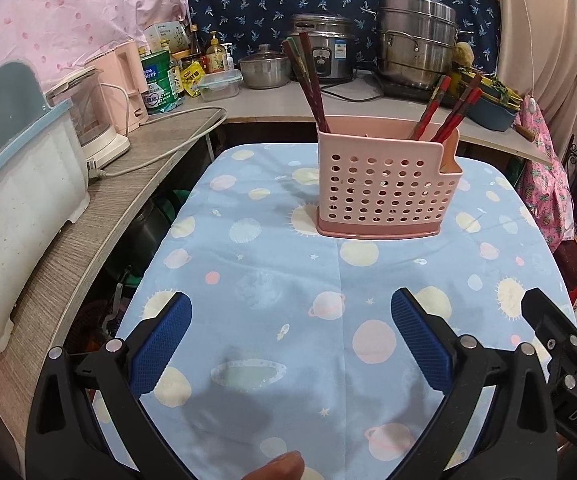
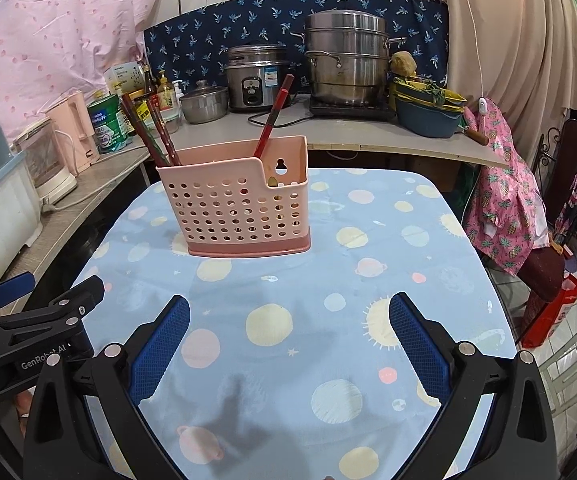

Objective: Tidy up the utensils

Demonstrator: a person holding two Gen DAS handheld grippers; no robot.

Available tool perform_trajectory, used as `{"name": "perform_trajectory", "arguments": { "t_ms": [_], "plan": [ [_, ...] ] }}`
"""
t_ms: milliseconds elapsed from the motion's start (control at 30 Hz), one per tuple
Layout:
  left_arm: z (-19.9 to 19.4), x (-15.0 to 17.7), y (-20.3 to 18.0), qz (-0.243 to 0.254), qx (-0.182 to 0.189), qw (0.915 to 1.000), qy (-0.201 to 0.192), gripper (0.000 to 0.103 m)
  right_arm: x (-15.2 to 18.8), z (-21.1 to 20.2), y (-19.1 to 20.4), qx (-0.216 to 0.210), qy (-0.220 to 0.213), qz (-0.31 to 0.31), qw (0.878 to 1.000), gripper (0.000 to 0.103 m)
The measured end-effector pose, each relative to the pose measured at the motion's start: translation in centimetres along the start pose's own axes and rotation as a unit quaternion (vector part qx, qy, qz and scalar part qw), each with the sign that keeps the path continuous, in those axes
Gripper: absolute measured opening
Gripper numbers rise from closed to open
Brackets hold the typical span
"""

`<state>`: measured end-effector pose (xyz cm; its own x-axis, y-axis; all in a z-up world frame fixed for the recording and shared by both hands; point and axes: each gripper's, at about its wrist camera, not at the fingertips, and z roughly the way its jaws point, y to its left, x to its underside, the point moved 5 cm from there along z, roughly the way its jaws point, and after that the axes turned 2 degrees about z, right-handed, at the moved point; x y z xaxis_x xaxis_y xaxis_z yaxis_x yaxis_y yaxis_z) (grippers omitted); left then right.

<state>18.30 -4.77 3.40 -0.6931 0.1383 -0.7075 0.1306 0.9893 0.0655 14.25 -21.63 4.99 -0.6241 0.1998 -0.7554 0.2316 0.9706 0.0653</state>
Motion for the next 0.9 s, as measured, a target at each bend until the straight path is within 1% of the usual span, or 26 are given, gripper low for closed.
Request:
{"name": "perform_trajectory", "arguments": {
  "t_ms": [433, 900],
  "plan": [
    [1.1, -0.5, 0.5, -0.002, -0.006, 1.0, 0.001, 0.096, -0.5, 1.2, 0.3, 0.003, 0.001, -0.005, 1.0, 0.096],
    [1.1, -0.5, 0.5, -0.002, -0.007, 1.0, 0.002, 0.096, -0.7, 1.6, 0.6, 0.003, 0.002, -0.007, 1.0, 0.096]
  ]
}}
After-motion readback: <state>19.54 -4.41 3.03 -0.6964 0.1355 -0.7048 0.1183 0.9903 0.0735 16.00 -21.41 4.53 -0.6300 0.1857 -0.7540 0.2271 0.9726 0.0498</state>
